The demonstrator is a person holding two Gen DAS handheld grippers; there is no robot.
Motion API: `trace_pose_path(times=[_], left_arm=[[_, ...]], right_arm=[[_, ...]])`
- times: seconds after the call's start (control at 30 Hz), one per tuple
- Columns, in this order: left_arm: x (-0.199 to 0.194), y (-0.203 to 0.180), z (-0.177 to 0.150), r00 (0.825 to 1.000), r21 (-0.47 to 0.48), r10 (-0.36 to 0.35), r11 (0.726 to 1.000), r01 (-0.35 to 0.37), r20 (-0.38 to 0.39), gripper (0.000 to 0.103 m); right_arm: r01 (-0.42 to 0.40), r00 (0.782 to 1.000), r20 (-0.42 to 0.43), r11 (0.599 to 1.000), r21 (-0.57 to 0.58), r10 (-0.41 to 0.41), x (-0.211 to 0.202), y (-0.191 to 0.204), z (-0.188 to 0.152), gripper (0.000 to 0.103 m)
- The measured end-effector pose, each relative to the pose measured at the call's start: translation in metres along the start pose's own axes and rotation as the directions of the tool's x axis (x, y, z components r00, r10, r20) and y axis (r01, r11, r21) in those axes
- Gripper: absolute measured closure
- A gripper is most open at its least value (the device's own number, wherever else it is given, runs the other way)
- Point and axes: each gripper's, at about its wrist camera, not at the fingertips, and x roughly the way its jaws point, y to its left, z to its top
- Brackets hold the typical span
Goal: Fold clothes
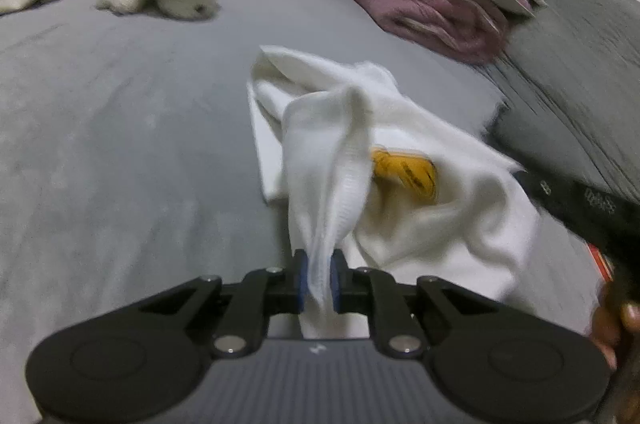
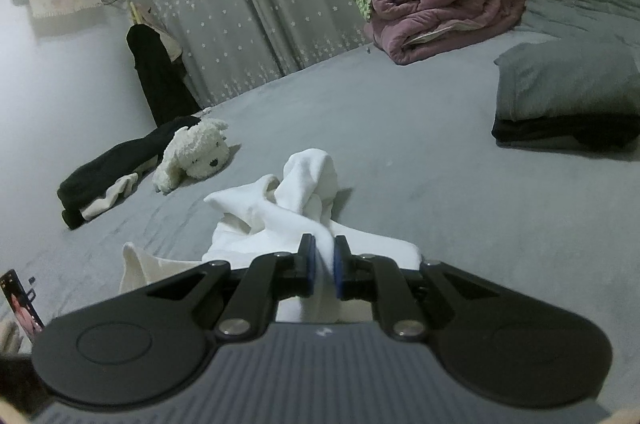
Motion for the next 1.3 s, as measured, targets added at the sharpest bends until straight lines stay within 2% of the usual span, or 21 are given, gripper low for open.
trace_pose_path(times=[0.03,0.13,0.23,0.27,0.3,0.33,0.37,0.5,0.63,0.7,0.93,1.0,1.13,1.3], left_arm=[[-0.001,-0.002,-0.005,1.000,0.022,-0.006,1.000,0.007,-0.013,0.096],[-0.002,-0.007,-0.019,0.999,0.084,-0.005,0.996,0.008,-0.036,0.096],[-0.006,-0.005,-0.023,1.000,0.121,0.000,0.993,0.003,-0.028,0.093],[-0.008,-0.003,-0.022,1.000,0.120,-0.003,0.993,0.007,-0.028,0.087],[-0.009,-0.001,-0.021,0.999,0.110,-0.014,0.994,0.017,-0.030,0.075],[-0.010,0.002,-0.019,0.999,0.098,-0.026,0.995,0.029,-0.033,0.068],[-0.011,0.005,-0.017,0.999,0.079,-0.041,0.996,0.043,-0.033,0.059],[-0.017,0.007,-0.007,0.998,0.048,-0.061,0.997,0.061,-0.005,0.052],[-0.025,0.010,0.003,0.997,0.021,-0.071,0.997,0.070,0.035,0.049],[-0.029,0.012,0.010,0.996,0.004,-0.073,0.997,0.073,0.060,0.043],[-0.019,0.020,0.029,0.993,-0.039,0.013,0.999,-0.008,0.117,0.030],[-0.011,0.023,0.034,0.991,-0.062,0.049,0.997,-0.042,0.122,0.024],[0.008,0.031,0.044,0.989,-0.113,0.107,0.989,-0.096,0.099,0.023],[0.029,0.041,0.052,0.992,-0.181,0.116,0.978,-0.105,0.051,0.023]], right_arm=[[0.002,1.000,-0.002,1.000,0.000,-0.002,0.001,-0.001,0.000,0.089],[0.006,1.000,-0.006,1.000,0.004,-0.006,0.004,-0.002,0.001,0.087],[0.003,1.000,0.000,1.000,0.011,-0.003,0.006,-0.001,0.003,0.085],[0.000,1.000,0.005,1.000,0.012,0.000,0.007,-0.001,0.005,0.079],[0.001,1.000,0.016,1.000,0.011,-0.001,0.006,0.000,0.005,0.072],[0.004,1.000,0.029,1.000,0.011,-0.004,0.006,0.001,0.006,0.053],[0.007,0.999,0.043,1.000,0.011,-0.007,0.005,0.001,0.006,0.046],[0.021,0.998,0.065,1.000,-0.014,-0.021,0.008,0.007,0.009,0.046],[0.023,0.998,0.061,1.000,-0.018,-0.022,0.014,0.010,0.009,0.044],[0.019,0.998,0.059,1.000,-0.015,-0.018,0.018,0.012,0.009,0.043],[-0.006,0.998,0.058,1.000,-0.015,0.007,0.031,0.024,0.010,0.039],[-0.036,0.998,0.054,0.999,-0.006,0.037,0.036,0.028,0.011,0.037],[-0.101,0.993,0.054,0.995,0.006,0.101,0.047,0.034,0.011,0.033],[-0.096,0.994,0.040,0.995,-0.030,0.097,0.064,0.043,0.007,0.033]])
